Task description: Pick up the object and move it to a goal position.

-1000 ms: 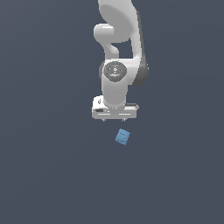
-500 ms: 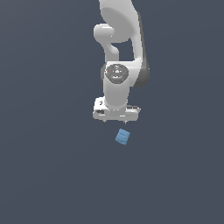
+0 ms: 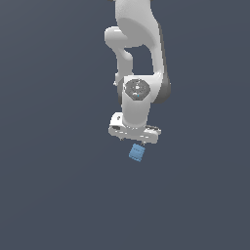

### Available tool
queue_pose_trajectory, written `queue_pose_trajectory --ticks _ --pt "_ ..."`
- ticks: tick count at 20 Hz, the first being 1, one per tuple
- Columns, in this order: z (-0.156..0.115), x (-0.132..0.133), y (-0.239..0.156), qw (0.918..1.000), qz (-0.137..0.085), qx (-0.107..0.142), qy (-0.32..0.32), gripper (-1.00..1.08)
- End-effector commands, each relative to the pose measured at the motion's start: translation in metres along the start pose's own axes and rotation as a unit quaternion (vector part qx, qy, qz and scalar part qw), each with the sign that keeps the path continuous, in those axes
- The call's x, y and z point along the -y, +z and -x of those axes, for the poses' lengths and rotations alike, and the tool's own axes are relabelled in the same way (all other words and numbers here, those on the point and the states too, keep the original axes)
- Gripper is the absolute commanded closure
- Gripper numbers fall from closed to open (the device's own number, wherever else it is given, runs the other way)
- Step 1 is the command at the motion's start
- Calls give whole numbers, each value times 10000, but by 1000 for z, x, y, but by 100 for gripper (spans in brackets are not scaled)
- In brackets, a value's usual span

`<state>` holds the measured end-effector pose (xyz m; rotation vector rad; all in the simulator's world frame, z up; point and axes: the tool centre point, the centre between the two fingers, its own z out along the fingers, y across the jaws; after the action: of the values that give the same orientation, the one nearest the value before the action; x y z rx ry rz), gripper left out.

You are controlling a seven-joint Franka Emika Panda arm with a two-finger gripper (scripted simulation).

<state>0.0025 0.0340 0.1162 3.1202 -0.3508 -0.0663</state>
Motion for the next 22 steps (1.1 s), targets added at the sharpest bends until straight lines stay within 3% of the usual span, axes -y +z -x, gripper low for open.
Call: queue_pose_trajectory --ticks 1,11,22 --pt "-4 7 6 9996 -10 -48 271 -92" --pt "-12 25 21 9950 -43 -178 981 -92" --pt "-13 29 28 9937 -50 -200 1104 -92"
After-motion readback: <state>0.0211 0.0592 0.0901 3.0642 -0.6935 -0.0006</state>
